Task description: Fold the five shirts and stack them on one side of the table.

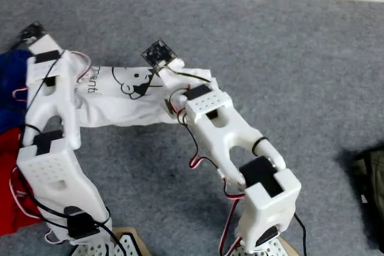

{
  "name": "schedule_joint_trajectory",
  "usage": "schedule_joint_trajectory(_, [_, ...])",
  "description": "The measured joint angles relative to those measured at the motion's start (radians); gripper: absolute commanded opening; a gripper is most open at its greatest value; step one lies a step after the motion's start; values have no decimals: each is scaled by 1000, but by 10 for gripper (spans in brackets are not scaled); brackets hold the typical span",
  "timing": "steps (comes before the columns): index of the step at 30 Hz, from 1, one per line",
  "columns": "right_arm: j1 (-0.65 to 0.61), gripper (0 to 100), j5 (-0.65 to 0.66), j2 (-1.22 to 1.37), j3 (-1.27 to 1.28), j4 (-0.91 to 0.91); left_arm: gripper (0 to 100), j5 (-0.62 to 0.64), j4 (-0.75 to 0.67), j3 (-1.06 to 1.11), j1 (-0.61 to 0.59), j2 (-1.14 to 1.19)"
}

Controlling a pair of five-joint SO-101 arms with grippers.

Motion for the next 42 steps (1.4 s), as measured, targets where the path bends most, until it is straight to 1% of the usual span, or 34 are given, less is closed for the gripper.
schedule_joint_trajectory(4, [0, 9, 0, -3, 0, 0, 217, -8, 144, -32, -9, 0])
schedule_joint_trajectory(8, [0, 13, 0, -3, 0, 0, 217, -100, 247, -75, -12, 0])
schedule_joint_trajectory(12, [0, 76, -2, -20, 3, 0, 217, -144, 344, -144, -15, -26])
schedule_joint_trajectory(14, [0, 98, -2, -49, 6, 0, 217, -147, 364, -178, -32, -63])
schedule_joint_trajectory(17, [0, 99, -2, -92, 15, 0, 217, -147, 376, -209, -64, -114])
schedule_joint_trajectory(23, [0, 98, -2, -155, 95, 0, 218, -149, 410, -190, -72, -135])
schedule_joint_trajectory(24, [0, 98, -2, -167, 107, 0, 218, -158, 414, -170, -72, -135])
schedule_joint_trajectory(27, [0, 98, -2, -207, 144, 0, 218, -238, 416, -75, -55, -135])
schedule_joint_trajectory(30, [0, 98, -40, -250, 187, 0, 218, -284, 410, 15, -20, -135])
schedule_joint_trajectory(38, [0, 98, -74, -333, 261, 0, 217, -298, 226, 245, -3, -135])
schedule_joint_trajectory(42, [0, 98, -77, -333, 261, 0, 217, -298, 204, 278, -6, -150])
